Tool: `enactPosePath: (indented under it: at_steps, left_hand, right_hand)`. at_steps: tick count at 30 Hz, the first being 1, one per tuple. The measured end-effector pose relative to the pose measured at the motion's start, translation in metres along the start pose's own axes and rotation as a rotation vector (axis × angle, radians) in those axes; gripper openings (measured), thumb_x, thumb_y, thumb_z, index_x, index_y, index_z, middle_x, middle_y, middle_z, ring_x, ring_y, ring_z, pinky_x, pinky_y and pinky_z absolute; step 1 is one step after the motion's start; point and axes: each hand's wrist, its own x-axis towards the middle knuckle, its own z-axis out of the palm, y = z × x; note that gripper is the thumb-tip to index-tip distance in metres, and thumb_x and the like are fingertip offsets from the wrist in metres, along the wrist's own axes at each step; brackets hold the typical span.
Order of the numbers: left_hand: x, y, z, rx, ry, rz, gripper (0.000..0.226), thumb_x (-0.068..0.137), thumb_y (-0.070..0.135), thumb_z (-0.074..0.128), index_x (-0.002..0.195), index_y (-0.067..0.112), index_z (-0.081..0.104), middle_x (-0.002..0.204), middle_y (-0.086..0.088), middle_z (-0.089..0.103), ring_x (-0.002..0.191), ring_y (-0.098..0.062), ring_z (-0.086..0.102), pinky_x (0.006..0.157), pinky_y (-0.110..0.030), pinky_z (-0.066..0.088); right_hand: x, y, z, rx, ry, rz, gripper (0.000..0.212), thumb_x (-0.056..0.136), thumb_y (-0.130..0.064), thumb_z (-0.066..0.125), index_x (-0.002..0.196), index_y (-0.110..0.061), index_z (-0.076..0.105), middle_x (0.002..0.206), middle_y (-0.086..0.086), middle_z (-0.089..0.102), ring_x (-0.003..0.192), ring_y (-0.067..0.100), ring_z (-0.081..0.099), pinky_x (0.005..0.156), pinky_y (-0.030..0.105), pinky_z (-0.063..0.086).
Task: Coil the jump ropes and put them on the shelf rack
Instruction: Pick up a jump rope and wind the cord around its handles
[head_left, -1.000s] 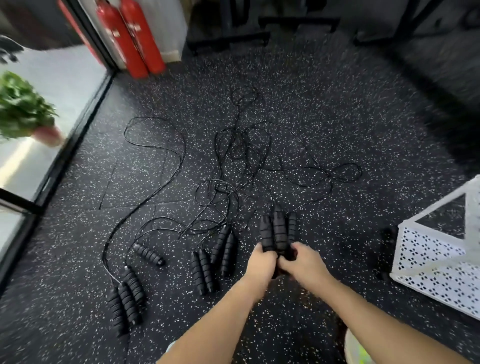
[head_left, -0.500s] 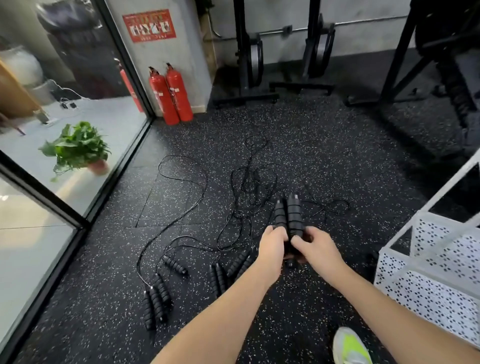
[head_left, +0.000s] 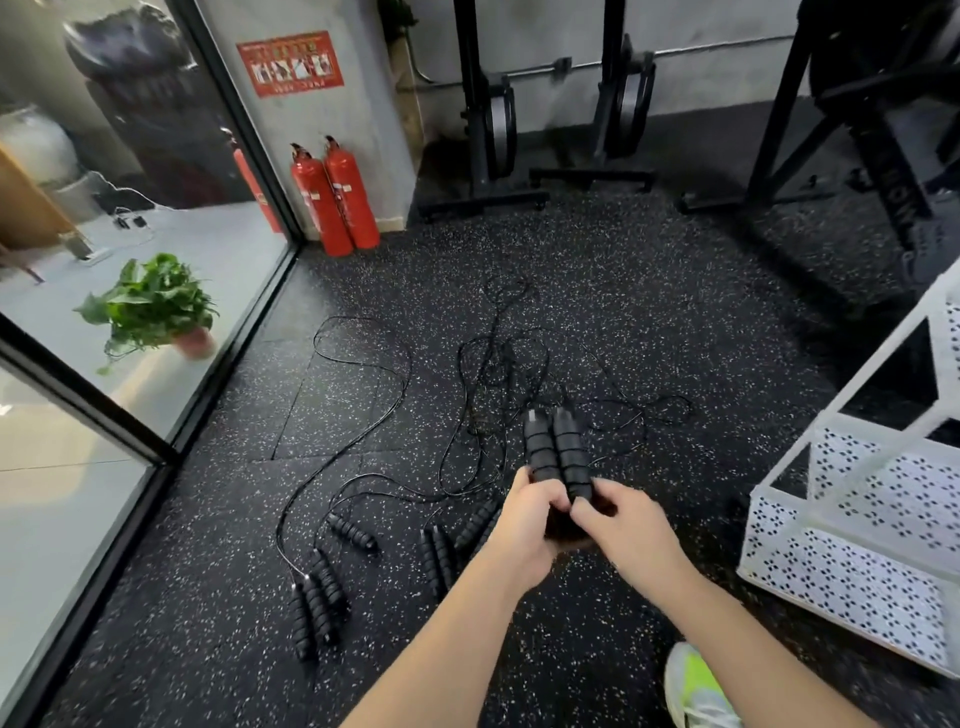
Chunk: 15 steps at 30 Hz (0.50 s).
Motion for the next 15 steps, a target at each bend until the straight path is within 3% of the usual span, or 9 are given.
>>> enactPosePath:
  at_steps: [3,6,9,12,15]
  left_hand:
    - [0.006,0.006,-0.011,-0.017,-0.084,-0.027,0.043,0.089,0.002,0.057,0.131,0.012,0.052,0.121,-0.019,0.069,0.102,-0.036,0.068,0.082,-0.056,0.06]
    - [0.009,0.007,-0.014,0.119,-0.042,0.02,0.043,0.089,0.019,0.078,0.127,0.013,0.058,0.117,-0.011,0.075,0.107,-0.032,0.072,0.087,-0.055,0.059]
    - [0.013,0.014,-0.016,0.235,0.039,0.113,0.045,0.083,0.019,0.085,0.12,0.015,0.061,0.11,-0.01,0.076,0.099,-0.03,0.074,0.074,-0.045,0.061]
    - [0.009,0.025,-0.018,0.479,0.13,0.258,0.045,0.074,0.027,0.087,0.11,0.02,0.061,0.098,-0.006,0.076,0.085,-0.032,0.075,0.069,-0.048,0.063]
    - [-0.006,0.034,-0.016,0.72,0.155,0.404,0.034,0.079,0.024,0.082,0.102,0.025,0.056,0.082,0.0,0.076,0.074,-0.025,0.074,0.067,-0.044,0.059]
  right_hand:
    - [0.01,-0.004,-0.003,-0.09,-0.071,-0.056,0.015,0.097,-0.033,0.059,0.102,-0.026,0.071,0.092,-0.005,0.056,0.082,0.002,0.054,0.06,0.011,0.035]
    - [0.015,-0.006,-0.006,-0.203,-0.157,-0.108,0.023,0.101,-0.039,0.053,0.092,-0.021,0.065,0.09,-0.003,0.049,0.08,0.005,0.052,0.061,0.016,0.034]
    - [0.018,-0.007,-0.008,-0.18,-0.221,-0.116,0.021,0.104,-0.034,0.048,0.09,-0.026,0.061,0.091,-0.007,0.051,0.082,0.005,0.053,0.065,0.017,0.035]
    - [0.028,-0.005,-0.008,-0.046,-0.055,-0.053,0.02,0.103,-0.017,0.048,0.112,-0.029,0.06,0.092,-0.012,0.062,0.076,0.003,0.057,0.063,0.015,0.039]
    - [0.045,-0.009,-0.004,-0.016,0.062,-0.023,0.043,0.099,-0.018,0.058,0.138,-0.028,0.045,0.092,-0.006,0.067,0.073,0.005,0.06,0.058,0.014,0.039]
